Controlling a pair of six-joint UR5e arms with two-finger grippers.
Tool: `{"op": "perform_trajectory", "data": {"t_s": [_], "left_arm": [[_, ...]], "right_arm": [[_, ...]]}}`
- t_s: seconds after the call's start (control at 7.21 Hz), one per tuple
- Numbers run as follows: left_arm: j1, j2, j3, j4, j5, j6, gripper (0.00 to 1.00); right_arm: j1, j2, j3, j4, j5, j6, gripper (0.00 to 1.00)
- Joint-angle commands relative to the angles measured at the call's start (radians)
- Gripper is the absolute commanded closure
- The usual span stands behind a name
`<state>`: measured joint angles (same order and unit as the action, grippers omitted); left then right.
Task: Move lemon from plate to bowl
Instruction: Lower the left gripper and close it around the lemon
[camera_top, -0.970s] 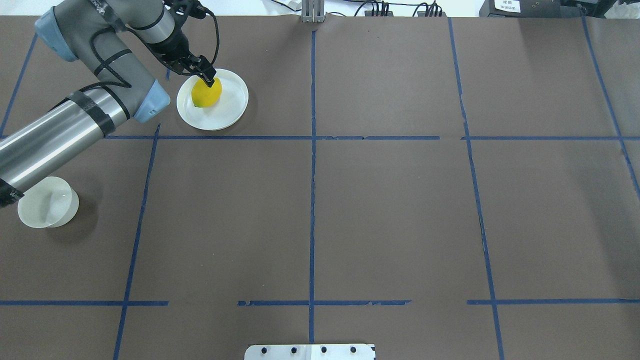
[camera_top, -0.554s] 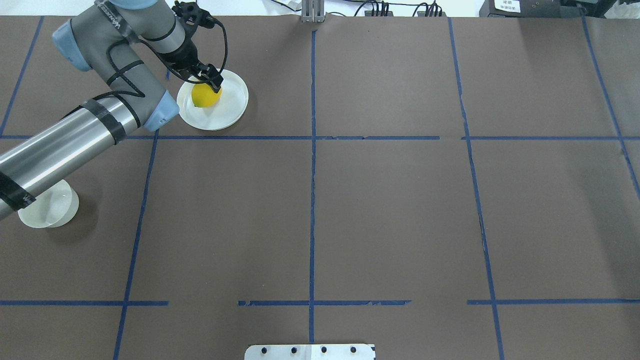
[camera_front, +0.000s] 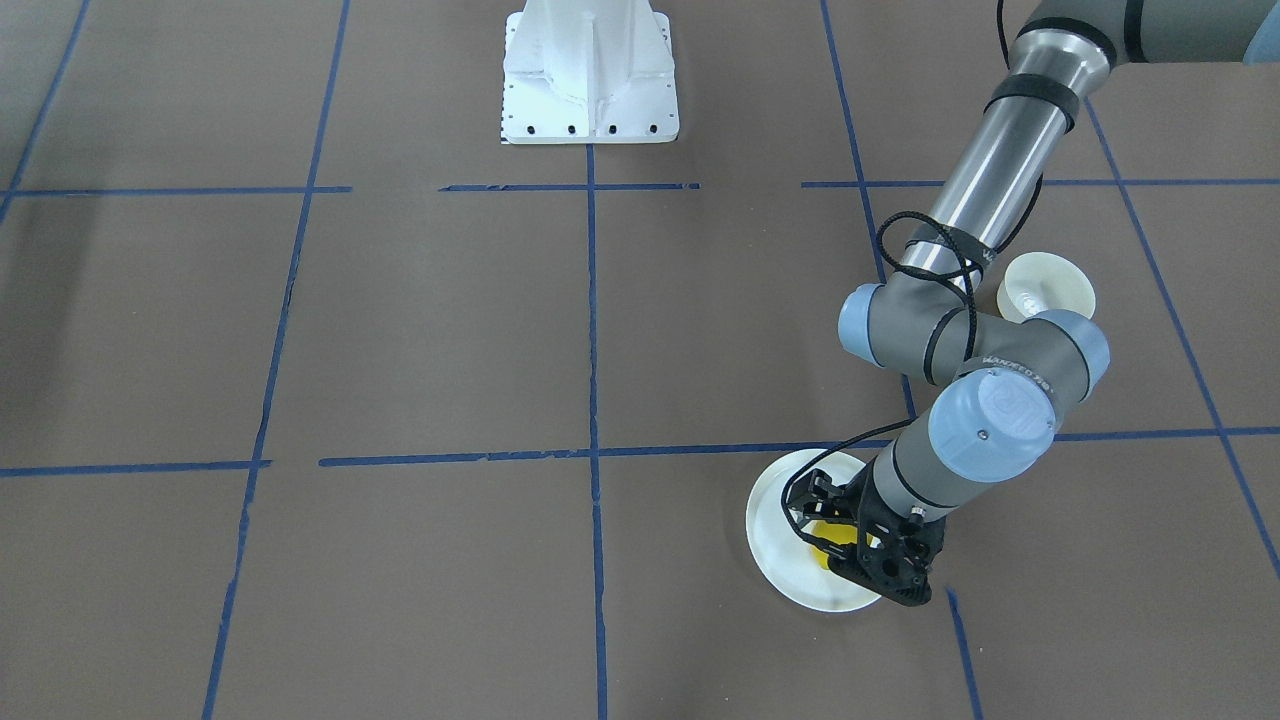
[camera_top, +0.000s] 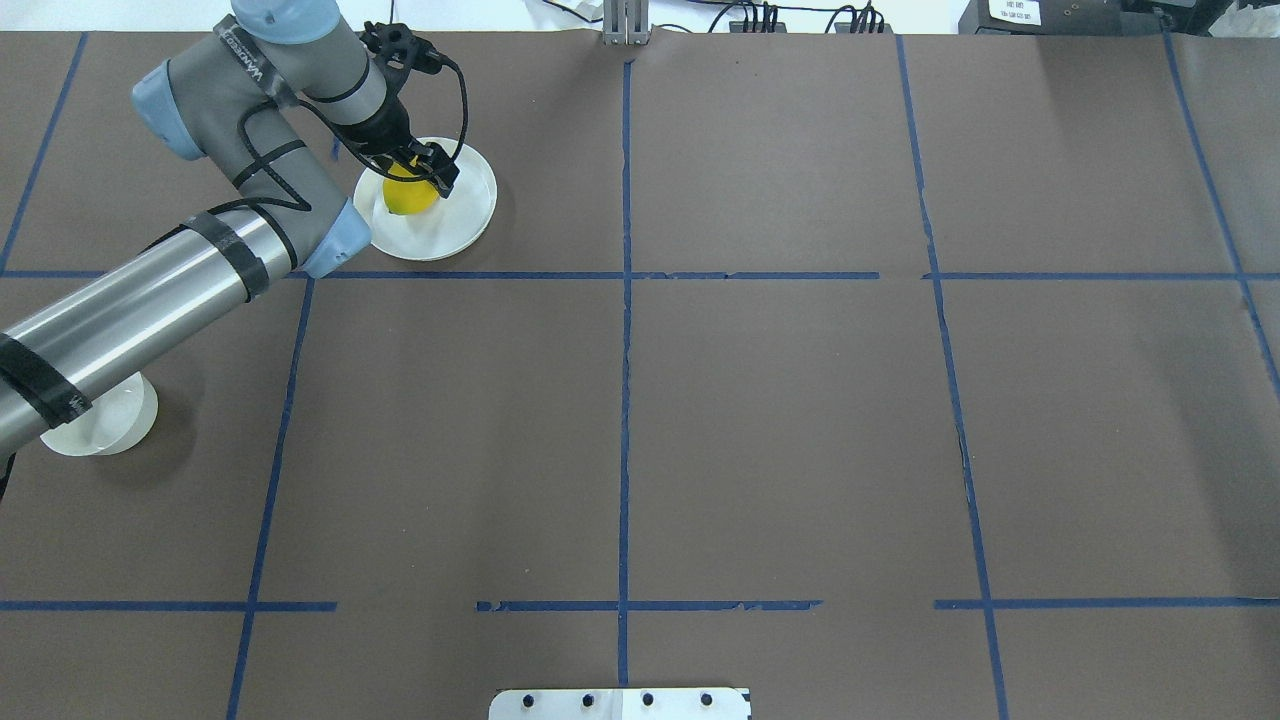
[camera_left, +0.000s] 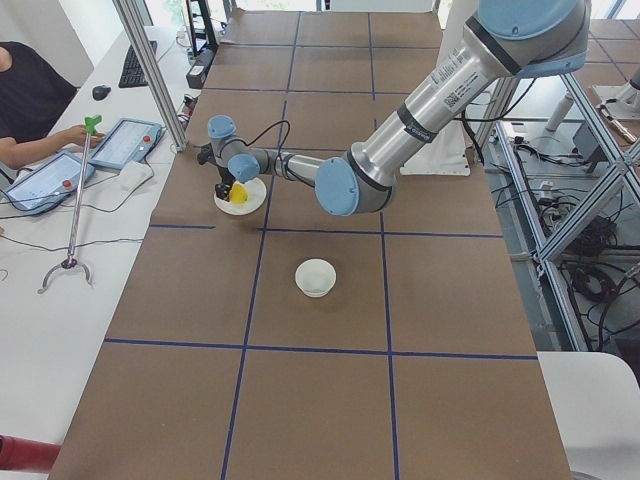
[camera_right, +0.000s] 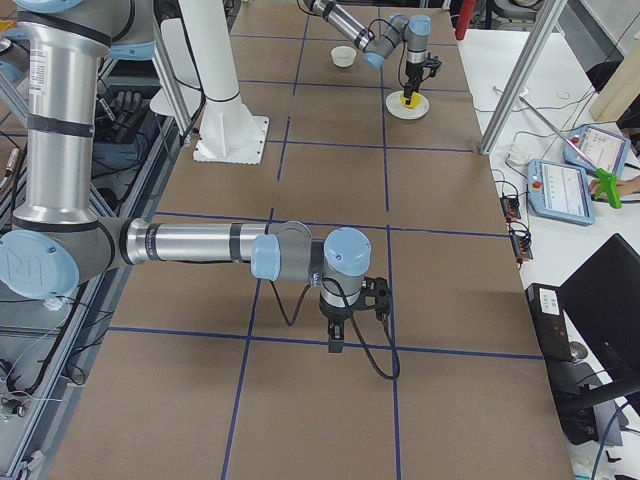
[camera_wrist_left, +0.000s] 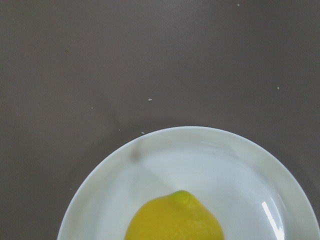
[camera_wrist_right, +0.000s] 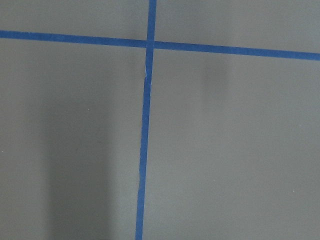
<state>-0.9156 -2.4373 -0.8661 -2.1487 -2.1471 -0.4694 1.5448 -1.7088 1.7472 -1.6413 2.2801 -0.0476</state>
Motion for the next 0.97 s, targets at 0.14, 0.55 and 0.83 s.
{"op": "perform_trajectory", "data": {"t_s": [0.14, 0.55, 0.83], "left_arm": [[0.004, 0.003, 0.002, -0.002, 0.01, -0.003, 0.49], [-0.041, 0.013, -0.033, 0.015, -0.002, -0.018, 1.0], [-0.062, 0.093, -0.217, 0.16, 0.0, -0.018, 1.0]], "right_arm": [[0.0, 0.0, 0.0, 0.0, 0.001, 0.0, 0.0], [0.0, 0.0, 0.0, 0.0, -0.001, 0.0, 0.0], [0.0, 0.0, 0.0, 0.0, -0.001, 0.0, 0.0]]}}
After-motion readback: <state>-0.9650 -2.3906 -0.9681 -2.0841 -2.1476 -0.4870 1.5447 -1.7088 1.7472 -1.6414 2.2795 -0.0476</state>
